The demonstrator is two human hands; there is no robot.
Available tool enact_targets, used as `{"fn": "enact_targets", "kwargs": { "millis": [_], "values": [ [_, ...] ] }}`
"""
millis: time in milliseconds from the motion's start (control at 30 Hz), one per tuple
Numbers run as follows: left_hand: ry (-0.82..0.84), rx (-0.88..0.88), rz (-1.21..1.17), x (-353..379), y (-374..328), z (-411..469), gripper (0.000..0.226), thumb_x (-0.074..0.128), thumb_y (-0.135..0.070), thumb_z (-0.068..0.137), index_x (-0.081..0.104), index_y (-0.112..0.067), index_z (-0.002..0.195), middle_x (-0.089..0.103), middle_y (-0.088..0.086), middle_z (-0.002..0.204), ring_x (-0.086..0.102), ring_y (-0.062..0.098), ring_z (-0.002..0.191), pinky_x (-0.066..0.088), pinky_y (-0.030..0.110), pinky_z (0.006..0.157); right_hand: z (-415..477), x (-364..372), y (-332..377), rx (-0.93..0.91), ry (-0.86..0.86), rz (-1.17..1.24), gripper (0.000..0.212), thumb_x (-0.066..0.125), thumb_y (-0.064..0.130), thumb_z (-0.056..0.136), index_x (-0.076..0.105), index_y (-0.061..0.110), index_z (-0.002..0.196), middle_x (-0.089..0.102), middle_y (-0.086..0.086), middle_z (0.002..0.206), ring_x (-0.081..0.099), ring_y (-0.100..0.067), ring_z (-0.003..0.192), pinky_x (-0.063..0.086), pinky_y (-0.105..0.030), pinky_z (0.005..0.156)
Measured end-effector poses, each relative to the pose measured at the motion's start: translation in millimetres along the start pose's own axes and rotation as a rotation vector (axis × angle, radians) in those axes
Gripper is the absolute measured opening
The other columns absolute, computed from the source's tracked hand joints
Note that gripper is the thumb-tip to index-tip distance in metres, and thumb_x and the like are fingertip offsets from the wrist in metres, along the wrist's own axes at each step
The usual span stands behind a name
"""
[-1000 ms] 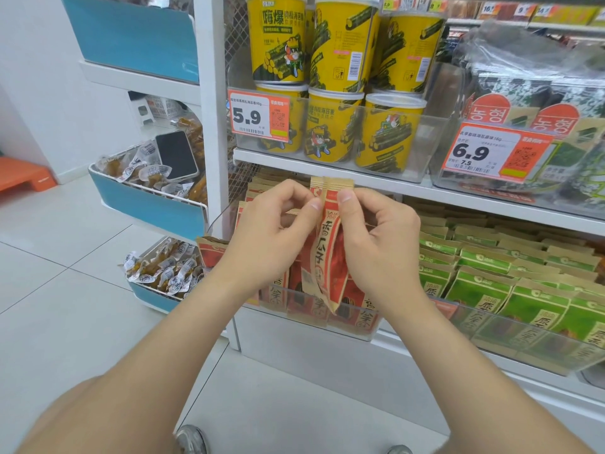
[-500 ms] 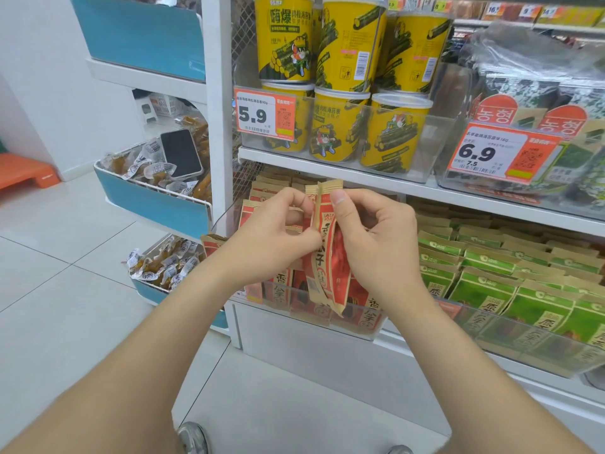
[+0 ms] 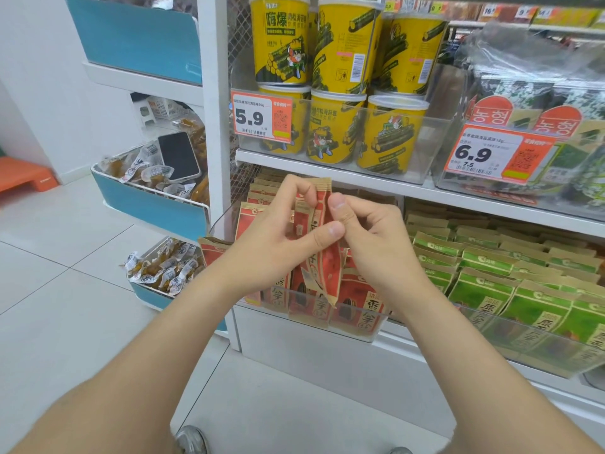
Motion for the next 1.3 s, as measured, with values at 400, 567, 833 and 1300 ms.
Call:
{"fn": "enact_targets", "kwargs": {
  "millis": [400,567,833,1300],
  "values": [
    [-0.033,-0.049,-0.165,13.6,1.0,3.0,0.034,0.049,-0.041,0.113,0.050,-0.007,0.109,0.055,0.007,0.092,0.055,0.022,0.087,0.051,0.052,0.087,2.0,-0.4,-0.2,0.037,-0.097,0.081,0.018,0.063,0.017,0.109,0.077,0.006,0.105,0.081,-0.006,0.092,0.077,-0.020,0.082,0.065,-0.041,0.082],
    [-0.063,-0.091,-0.303,13.7,-1.6,5.5,0.045,0.054,-0.037,0.109,0.052,0.007,0.118,0.057,0.005,0.089,0.055,0.023,0.087,0.048,0.048,0.087,1.3,0.3,2.8,0.016,-0.122,0.092,0.018,0.062,0.017,0.109,0.074,0.004,0.102,0.076,-0.007,0.079,0.068,-0.021,0.069,0.057,-0.041,0.066],
    [-0.116,-0.103,-0.296,16.1,-9.4,4.5,0.037,0.054,-0.034,0.111,0.058,0.002,0.105,0.064,0.006,0.089,0.064,0.022,0.088,0.055,0.061,0.100,2.2,-5.7,6.4,-0.066,-0.135,0.058,0.014,0.065,0.015,0.108,0.076,0.009,0.102,0.076,-0.001,0.084,0.069,-0.013,0.074,0.058,-0.032,0.070],
    [-0.364,-0.086,-0.485,-9.9,5.6,10.9,0.028,0.072,-0.036,0.101,0.066,-0.010,0.094,0.074,0.010,0.095,0.073,0.021,0.090,0.060,0.037,0.081,-5.3,2.8,5.2,0.134,0.059,0.018,0.029,0.084,0.031,0.093,0.067,0.020,0.114,0.081,-0.003,0.108,0.081,-0.016,0.088,0.066,-0.036,0.083]
  ]
}}
Point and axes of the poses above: each hand's wrist, its own z-axis towards the middle knuckle, its own x-axis out of the palm, y = z × x, the point moved 4 cm from there along z, towards the middle knuckle
